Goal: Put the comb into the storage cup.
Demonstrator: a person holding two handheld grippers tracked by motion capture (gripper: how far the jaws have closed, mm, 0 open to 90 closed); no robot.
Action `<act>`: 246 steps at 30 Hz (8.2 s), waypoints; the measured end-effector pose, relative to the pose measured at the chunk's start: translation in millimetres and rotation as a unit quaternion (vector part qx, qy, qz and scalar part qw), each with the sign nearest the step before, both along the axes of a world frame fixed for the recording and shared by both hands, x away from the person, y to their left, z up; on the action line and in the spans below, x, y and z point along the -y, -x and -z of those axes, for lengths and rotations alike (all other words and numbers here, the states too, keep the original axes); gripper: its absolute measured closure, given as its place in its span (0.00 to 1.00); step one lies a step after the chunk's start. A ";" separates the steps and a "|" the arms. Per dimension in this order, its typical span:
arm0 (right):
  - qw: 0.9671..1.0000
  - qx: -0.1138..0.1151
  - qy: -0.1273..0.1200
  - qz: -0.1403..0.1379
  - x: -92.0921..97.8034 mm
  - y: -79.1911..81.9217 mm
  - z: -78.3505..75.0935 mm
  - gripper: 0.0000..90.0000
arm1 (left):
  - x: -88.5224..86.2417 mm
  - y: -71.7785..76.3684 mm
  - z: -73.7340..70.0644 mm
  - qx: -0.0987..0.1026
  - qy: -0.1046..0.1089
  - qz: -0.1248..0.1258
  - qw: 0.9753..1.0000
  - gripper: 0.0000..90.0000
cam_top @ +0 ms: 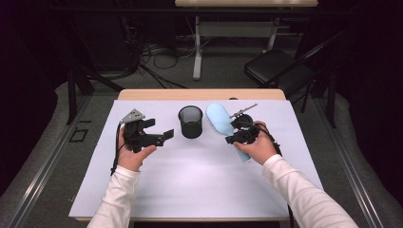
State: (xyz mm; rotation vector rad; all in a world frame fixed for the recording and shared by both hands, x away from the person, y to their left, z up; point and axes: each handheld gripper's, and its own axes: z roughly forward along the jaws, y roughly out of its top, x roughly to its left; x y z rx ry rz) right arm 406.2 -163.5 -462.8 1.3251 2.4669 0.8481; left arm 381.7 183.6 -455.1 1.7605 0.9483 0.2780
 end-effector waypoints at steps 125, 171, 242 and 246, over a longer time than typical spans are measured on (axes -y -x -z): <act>0.970 0.207 -0.096 -0.087 -32.1 60.4 12.9 0.77 | 98.7 -20.6 -24.6 -0.080 0.034 0.078 0.993 0.25; 0.969 0.205 -0.098 -0.094 -34.4 60.4 19.4 0.77 | 92.1 -26.5 -21.3 -0.153 0.102 0.082 0.979 0.45; 0.974 0.178 -0.113 -0.088 -35.6 57.9 23.2 0.75 | 86.3 -35.2 -15.7 -0.259 0.141 0.043 0.955 0.53; 0.973 0.177 -0.118 -0.087 -35.6 58.1 22.5 0.73 | 86.5 -35.8 -16.7 -0.260 0.141 0.039 0.955 0.53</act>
